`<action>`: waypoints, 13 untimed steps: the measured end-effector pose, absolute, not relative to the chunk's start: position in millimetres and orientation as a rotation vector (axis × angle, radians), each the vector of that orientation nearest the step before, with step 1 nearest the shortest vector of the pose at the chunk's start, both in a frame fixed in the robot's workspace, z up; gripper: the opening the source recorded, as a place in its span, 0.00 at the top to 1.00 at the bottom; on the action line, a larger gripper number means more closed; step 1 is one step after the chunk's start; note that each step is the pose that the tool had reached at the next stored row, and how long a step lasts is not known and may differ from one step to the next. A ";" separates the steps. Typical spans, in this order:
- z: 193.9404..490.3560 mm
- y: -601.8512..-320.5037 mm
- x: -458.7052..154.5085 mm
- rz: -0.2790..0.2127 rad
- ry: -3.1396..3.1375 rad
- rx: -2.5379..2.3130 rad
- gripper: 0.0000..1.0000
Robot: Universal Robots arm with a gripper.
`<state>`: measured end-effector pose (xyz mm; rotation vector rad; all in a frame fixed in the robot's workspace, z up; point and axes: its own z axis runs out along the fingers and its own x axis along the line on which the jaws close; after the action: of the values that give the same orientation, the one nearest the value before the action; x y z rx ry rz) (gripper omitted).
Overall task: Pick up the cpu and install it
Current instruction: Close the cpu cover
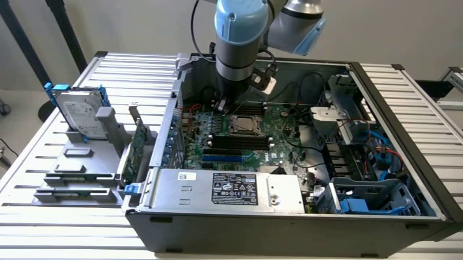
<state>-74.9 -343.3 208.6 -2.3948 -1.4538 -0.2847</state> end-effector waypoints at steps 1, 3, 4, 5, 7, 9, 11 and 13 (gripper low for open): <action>208.5 -343.2 -74.9 -0.285 -1.454 -2.395 0.89; 208.4 -343.4 -74.9 -0.285 -1.454 -2.395 0.89; 208.2 -343.7 -74.8 -0.285 -1.454 -2.395 0.89; 208.0 -344.0 -74.7 -0.285 -1.454 -2.395 0.89; 207.5 -344.8 -74.7 -0.285 -1.453 -2.395 0.89; 207.0 -345.3 -74.5 -0.285 -1.453 -2.395 0.89; 206.4 -345.4 -74.4 -0.285 -1.453 -2.395 0.89; 205.6 -345.4 -74.2 -0.285 -1.453 -2.395 0.89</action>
<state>-74.2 -345.4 205.6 -2.3951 -1.4535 -0.2848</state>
